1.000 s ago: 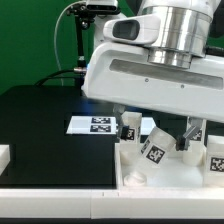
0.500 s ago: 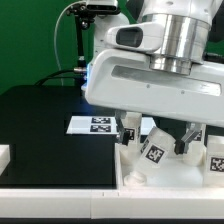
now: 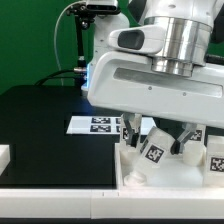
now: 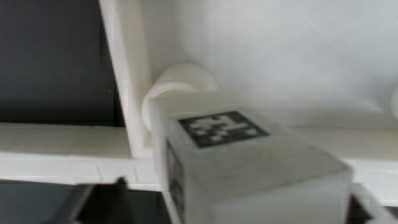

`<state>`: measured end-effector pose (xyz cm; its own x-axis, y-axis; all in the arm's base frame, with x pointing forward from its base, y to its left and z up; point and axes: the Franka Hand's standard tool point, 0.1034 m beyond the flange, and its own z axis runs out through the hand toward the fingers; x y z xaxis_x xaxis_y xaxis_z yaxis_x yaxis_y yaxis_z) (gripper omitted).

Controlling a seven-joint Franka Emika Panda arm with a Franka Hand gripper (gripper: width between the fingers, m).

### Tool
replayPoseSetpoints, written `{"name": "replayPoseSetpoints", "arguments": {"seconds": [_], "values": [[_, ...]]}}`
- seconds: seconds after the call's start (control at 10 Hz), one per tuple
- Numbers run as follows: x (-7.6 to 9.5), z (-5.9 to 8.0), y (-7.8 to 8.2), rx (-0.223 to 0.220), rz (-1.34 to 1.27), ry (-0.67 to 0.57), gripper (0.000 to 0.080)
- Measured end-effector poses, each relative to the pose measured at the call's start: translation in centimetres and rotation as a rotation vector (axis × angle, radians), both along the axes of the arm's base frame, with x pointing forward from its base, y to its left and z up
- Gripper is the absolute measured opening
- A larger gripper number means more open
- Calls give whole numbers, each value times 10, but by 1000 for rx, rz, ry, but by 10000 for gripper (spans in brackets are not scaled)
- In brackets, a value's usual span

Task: Assemble square table

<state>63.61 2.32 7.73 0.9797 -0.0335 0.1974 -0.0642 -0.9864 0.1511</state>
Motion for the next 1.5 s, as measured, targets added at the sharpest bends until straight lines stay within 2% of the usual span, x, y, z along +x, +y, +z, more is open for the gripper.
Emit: {"name": "replayPoseSetpoints", "arguments": {"seconds": [0.1,0.2,0.3,0.5,0.6,0.9,1.0,1.1,1.5], "values": [[0,1,-4,-6,-2,-1,391],[0,0,-6,-7,-5,-1,295],[1,1,-8,-7,-5,1,294],[5,4,-26,-11,1,17,289],[5,3,-30,-1,-40,15,289],[7,-2,-38,120,-404,-39,290],[9,-3,-43,171,-531,-74,290],[10,-5,-46,203,-615,-119,290],[8,-7,-44,253,-839,-149,290]]}}
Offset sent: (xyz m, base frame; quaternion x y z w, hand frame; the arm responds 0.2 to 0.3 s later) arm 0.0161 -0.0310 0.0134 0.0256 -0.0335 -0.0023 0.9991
